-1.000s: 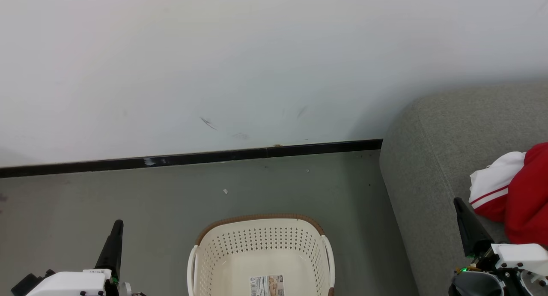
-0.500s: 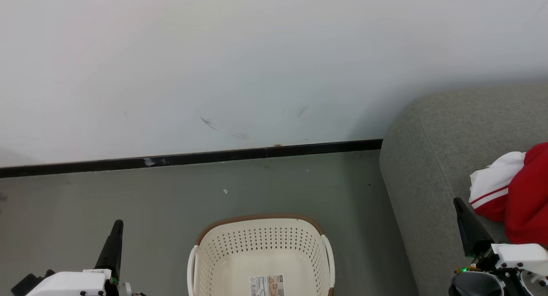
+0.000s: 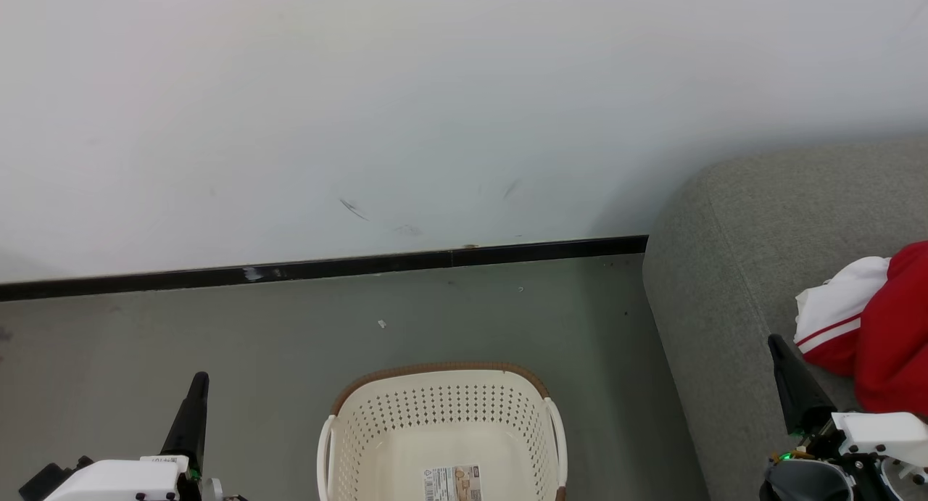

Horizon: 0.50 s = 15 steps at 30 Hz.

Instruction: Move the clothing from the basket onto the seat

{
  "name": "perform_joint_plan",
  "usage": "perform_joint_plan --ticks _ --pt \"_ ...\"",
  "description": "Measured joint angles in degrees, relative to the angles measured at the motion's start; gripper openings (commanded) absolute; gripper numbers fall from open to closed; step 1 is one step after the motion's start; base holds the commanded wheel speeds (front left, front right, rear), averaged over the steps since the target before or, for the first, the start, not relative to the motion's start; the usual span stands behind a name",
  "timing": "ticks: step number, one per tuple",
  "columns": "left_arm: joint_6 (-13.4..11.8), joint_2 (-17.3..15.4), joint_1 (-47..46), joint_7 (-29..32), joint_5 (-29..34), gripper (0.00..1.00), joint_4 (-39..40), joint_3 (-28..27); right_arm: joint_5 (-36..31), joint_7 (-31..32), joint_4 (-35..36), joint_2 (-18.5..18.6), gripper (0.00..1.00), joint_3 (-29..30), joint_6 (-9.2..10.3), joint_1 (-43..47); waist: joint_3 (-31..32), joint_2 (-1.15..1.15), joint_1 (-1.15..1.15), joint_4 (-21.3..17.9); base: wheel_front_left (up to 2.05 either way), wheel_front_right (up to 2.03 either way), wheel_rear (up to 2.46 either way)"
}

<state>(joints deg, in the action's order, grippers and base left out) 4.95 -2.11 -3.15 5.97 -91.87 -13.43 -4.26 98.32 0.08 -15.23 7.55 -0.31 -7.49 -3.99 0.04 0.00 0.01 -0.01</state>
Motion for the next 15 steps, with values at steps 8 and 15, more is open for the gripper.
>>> perform_joint_plan --ticks 8,15 --pt "0.00 0.00 0.00 0.00 0.00 0.00 0.00 0.00 0.00 0.00 0.00 0.01 0.00 -0.01 0.00 0.00 0.00 0.00 0.00 0.00 0.00 0.00 0.00" --pt "0.00 0.00 0.00 0.00 0.00 0.00 0.00 0.00 0.00 0.00 0.00 0.02 0.00 -0.02 0.00 0.00 0.00 0.00 0.00 0.00 0.00 0.00 0.00"
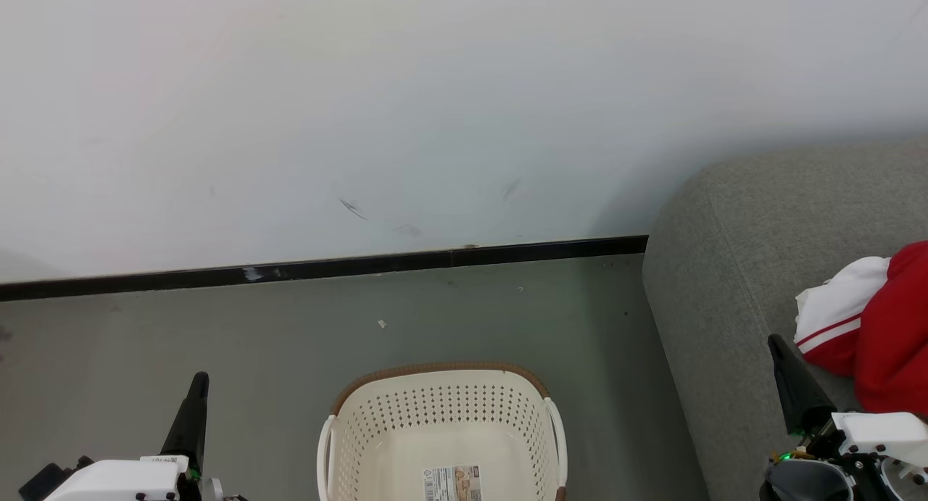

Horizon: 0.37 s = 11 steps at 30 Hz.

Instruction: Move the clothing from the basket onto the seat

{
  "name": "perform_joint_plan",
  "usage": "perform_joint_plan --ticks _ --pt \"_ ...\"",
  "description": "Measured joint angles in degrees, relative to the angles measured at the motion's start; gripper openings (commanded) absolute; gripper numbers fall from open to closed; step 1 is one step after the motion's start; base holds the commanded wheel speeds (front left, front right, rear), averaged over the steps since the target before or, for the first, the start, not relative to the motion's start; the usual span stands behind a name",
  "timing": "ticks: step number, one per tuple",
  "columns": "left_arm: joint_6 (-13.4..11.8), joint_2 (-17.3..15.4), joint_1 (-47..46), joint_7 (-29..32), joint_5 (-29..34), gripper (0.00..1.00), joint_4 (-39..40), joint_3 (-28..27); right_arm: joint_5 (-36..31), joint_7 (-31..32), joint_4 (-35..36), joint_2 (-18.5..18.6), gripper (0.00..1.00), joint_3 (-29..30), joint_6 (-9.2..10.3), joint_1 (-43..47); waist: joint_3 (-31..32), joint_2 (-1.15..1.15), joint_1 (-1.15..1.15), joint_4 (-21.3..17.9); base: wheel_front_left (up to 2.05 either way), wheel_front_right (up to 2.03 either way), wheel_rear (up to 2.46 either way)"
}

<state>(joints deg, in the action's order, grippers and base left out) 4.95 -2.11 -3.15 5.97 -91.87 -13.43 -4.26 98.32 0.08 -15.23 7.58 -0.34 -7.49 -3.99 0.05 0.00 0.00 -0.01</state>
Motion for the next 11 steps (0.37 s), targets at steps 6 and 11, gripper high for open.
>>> perform_joint_plan --ticks 6,11 --pt "0.00 0.00 0.00 0.00 0.00 0.00 0.00 0.00 0.00 0.00 0.00 0.01 0.00 -0.01 0.00 0.00 0.00 0.00 0.00 0.00 0.00 0.00 0.00" --pt "0.00 0.00 0.00 0.00 0.00 0.00 0.00 0.00 0.00 0.00 0.00 0.01 0.00 -0.02 0.00 0.00 0.00 0.00 0.00 0.00 0.00 0.00 0.00"
